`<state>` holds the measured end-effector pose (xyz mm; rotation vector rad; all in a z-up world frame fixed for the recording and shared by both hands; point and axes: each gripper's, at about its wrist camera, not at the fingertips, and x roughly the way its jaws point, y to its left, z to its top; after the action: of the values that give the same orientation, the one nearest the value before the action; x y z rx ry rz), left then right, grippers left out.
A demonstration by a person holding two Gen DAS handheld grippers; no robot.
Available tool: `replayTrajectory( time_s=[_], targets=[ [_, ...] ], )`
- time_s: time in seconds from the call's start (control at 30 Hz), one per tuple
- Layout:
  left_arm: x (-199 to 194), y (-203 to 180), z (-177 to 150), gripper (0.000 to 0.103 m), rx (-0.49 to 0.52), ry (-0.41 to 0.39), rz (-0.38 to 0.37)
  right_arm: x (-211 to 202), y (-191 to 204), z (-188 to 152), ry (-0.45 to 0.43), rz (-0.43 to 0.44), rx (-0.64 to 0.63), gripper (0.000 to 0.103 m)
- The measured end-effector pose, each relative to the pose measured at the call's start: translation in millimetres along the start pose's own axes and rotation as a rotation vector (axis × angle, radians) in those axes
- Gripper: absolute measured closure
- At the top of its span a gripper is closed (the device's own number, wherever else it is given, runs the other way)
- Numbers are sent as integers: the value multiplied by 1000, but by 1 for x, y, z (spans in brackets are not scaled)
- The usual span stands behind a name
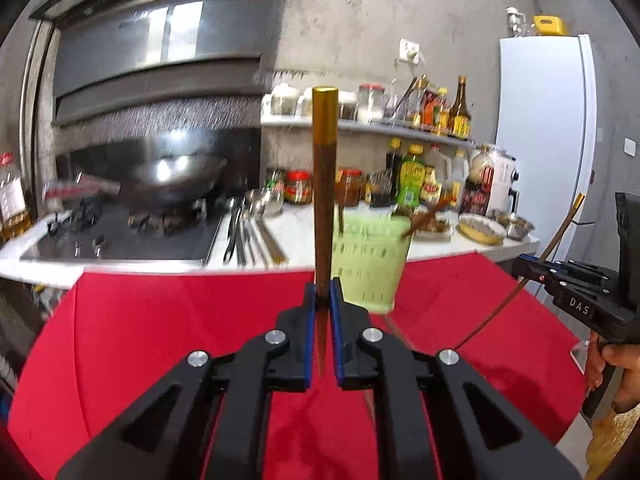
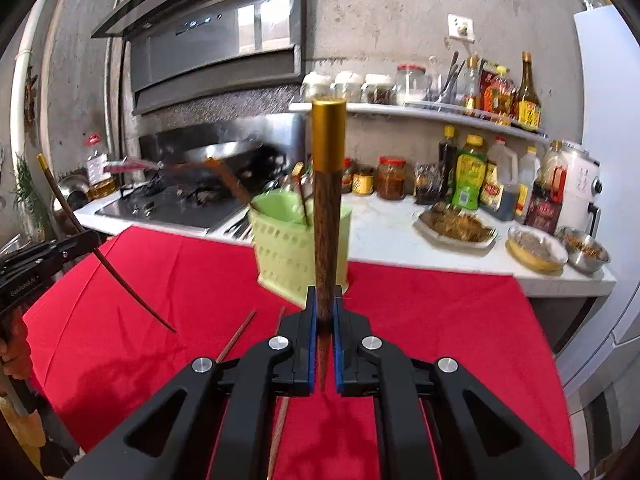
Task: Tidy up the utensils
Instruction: 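Lift both held chopsticks upright and carry them toward the green holder, then lower both chopsticks into the green holder and open both tools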
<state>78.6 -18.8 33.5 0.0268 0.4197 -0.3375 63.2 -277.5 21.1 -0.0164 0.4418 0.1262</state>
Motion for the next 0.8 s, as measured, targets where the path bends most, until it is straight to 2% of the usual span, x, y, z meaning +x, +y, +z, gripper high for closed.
replayTrajectory(
  time_s=[0.23,0.4,0.57,0.7,0.8],
  targets=[
    [21,-21,82,96,31,-138,-46,8,-16,75,-127,-58,-8,96],
    [48,-33,128,96,39,-171,-73,28,-20,120,-177,-44,-12,96],
    [103,-34,141,96,34,-104,-87,62,-16,131,-159,10,-2,96],
    [150,-31,126,96,27,-3,-97,101,-12,119,-85,57,5,96],
    [168,-28,115,96,28,37,-100,120,-7,107,-33,65,-3,96]
  ],
)
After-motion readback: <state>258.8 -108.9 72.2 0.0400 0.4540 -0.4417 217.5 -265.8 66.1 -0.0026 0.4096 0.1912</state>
